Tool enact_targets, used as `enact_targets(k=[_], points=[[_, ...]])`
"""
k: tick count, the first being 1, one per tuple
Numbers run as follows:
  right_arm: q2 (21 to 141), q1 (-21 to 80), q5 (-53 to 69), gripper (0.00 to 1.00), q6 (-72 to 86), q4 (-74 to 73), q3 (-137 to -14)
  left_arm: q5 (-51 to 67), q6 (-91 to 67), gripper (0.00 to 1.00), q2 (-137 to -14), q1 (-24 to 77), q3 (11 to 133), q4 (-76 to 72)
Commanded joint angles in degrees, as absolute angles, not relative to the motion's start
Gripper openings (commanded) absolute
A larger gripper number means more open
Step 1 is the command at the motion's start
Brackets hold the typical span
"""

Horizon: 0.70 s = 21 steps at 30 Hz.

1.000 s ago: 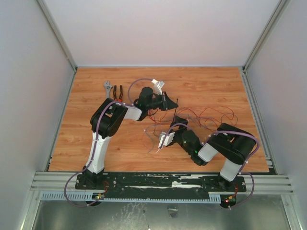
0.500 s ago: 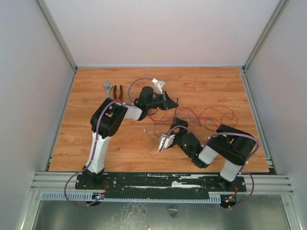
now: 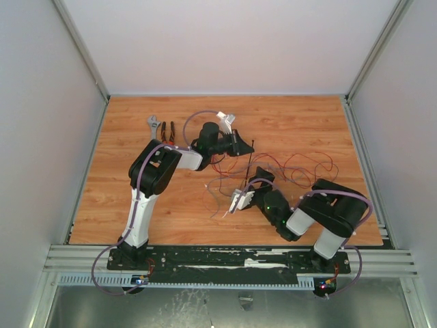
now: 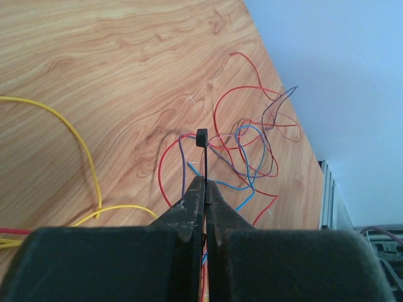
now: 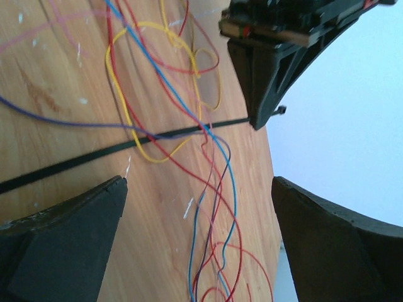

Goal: Zip-tie the wires
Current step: Tie the cable at the center of the board.

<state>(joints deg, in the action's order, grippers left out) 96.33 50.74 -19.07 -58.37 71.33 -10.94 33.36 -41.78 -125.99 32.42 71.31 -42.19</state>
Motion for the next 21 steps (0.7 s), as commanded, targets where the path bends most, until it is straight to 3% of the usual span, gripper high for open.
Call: enact_targets(k=[1, 21], points=[[100.01, 49.74, -21.9, 0.99, -60.66, 77.48, -9.71, 34.27, -41.25, 0.0, -124.78, 32.29, 72.66, -41.07], [99.36, 46.0, -16.28, 0.99, -63.15, 74.87, -11.37, 34.89, -42.18, 0.0, -122.19, 32.77, 72.6, -39.37]])
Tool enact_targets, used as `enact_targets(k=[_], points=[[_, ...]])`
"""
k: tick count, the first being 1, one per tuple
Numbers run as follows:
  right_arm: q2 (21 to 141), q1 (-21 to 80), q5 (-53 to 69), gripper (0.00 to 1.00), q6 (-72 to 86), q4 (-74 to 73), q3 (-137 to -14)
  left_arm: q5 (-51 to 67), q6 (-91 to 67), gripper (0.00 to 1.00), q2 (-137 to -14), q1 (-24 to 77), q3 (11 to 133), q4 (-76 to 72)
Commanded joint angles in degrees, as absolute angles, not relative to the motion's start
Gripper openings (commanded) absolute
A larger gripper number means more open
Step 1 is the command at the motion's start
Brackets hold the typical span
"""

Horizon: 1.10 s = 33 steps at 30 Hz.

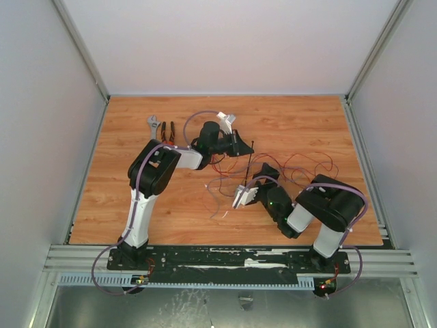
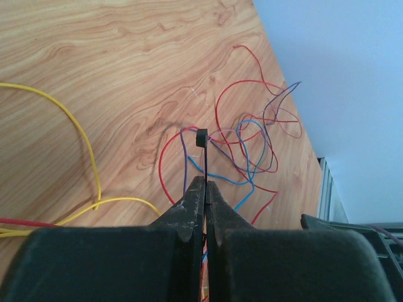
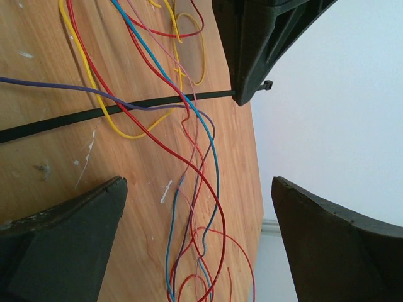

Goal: Zip-tie the wires
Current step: Tie the cable at the center of the board.

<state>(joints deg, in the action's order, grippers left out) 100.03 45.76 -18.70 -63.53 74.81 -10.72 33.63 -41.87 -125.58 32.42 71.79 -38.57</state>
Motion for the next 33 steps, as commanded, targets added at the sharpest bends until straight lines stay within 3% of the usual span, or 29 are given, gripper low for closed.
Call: enact_targets(k=[1, 17, 33], points=[[99.17, 46.1, -16.2, 0.99, -62.94, 74.84, -11.54, 35.0, -42.19, 0.0, -122.1, 32.85, 72.6, -39.37], [108.25, 47.26, -15.58, 0.99, -70.22, 84.86, -15.99, 35.99, -42.73, 0.0, -121.64, 33.05, 72.64, -39.55], [107.64, 48.49, -13.6, 0.99, -68.75, 89.58, -14.65, 36.03, -42.56, 0.0, -122.07, 33.55, 73.25, -38.86]])
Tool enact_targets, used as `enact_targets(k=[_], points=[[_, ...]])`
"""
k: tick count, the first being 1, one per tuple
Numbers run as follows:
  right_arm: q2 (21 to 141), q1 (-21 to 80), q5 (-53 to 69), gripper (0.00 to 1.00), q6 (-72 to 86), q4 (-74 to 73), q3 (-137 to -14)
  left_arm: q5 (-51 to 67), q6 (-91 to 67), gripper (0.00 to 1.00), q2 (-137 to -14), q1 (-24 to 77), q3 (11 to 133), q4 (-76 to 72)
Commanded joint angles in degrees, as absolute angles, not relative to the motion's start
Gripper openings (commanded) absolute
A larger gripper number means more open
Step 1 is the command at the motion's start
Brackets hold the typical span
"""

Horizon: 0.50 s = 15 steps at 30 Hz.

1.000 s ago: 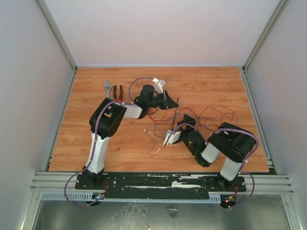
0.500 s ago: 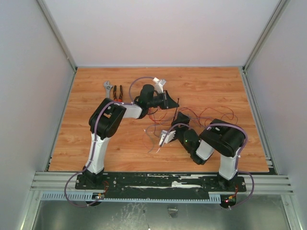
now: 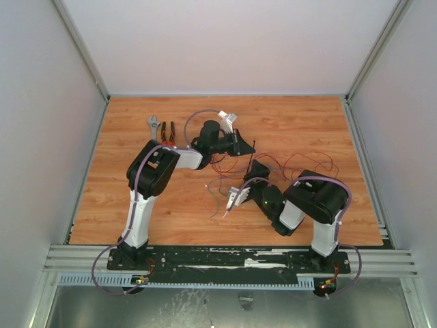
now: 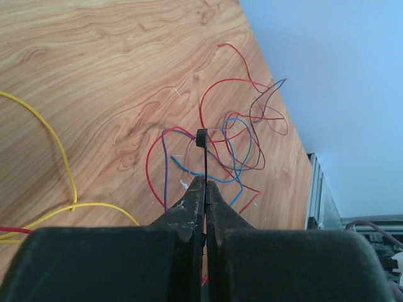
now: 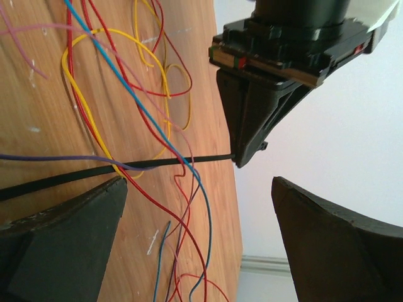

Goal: Zip-tie the wires
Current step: Tie the cable at the center of the board.

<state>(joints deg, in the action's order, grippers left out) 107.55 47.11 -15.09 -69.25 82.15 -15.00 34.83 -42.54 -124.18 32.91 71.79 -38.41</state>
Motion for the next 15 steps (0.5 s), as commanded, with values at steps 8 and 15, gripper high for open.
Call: enact_targets(k=[8, 15], points=[[110.1, 50.29, -15.66, 0.99, -70.0, 95.71, -13.9, 35.95, -42.36, 0.0, -122.63, 33.99, 73.65, -38.23], [108.53, 51.81, -16.52, 0.99, -69.49, 95.31, -12.17, 35.95, -42.2, 0.0, -123.09, 34.09, 74.19, -37.62]])
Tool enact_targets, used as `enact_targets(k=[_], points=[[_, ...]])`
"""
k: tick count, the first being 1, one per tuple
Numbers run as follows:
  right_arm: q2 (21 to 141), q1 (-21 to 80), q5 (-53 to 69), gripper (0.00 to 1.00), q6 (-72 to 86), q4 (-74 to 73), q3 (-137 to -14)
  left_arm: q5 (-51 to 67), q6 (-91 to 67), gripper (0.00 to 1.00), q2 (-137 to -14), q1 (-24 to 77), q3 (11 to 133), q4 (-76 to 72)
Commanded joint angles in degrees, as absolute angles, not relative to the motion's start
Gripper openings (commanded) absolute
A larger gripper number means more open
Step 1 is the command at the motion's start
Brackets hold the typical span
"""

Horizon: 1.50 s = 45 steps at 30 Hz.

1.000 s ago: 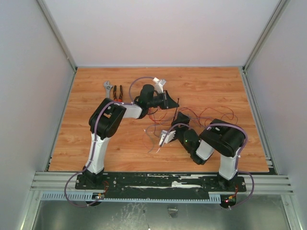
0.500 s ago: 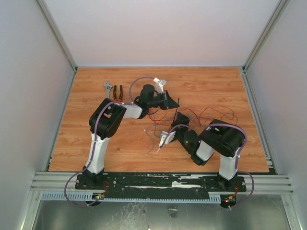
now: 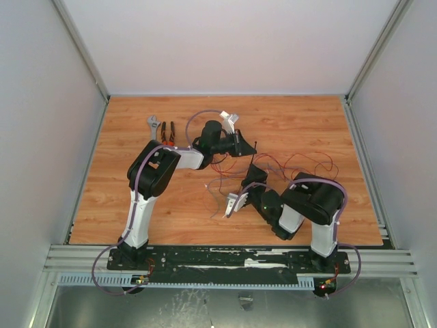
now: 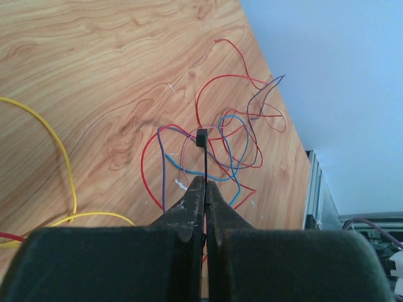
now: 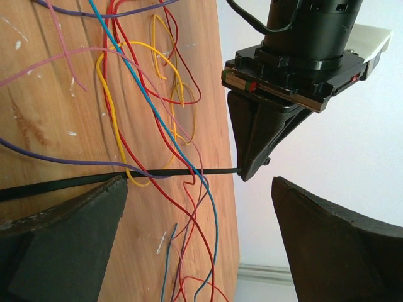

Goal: Zip-tie the wires
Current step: Tie the cable at the center of the board.

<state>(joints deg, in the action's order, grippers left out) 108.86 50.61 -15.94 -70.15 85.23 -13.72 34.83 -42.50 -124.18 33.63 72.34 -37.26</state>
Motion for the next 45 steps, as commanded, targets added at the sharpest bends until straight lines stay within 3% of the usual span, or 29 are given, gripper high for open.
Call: enact_targets(k=[1, 24, 32, 45], points=[[108.54, 51.97, -16.42, 0.99, -69.4, 95.29, -12.35, 35.95, -42.2, 0.0, -123.1, 34.1, 74.25, -37.54], [104.73, 54.09, -19.66, 0.99, -65.57, 96.55, -10.41, 35.7, -40.88, 0.0, -123.4, 34.64, 75.23, -35.06], [94.69, 52.7, -20.14, 0.99, -62.85, 84.11, -8.28, 35.95, -41.24, 0.0, -123.32, 34.63, 75.4, -34.98], [100.02, 50.49, -19.07, 0.99, -64.58, 87.16, -8.26, 36.39, -41.57, 0.0, -122.62, 34.68, 75.23, -34.98]])
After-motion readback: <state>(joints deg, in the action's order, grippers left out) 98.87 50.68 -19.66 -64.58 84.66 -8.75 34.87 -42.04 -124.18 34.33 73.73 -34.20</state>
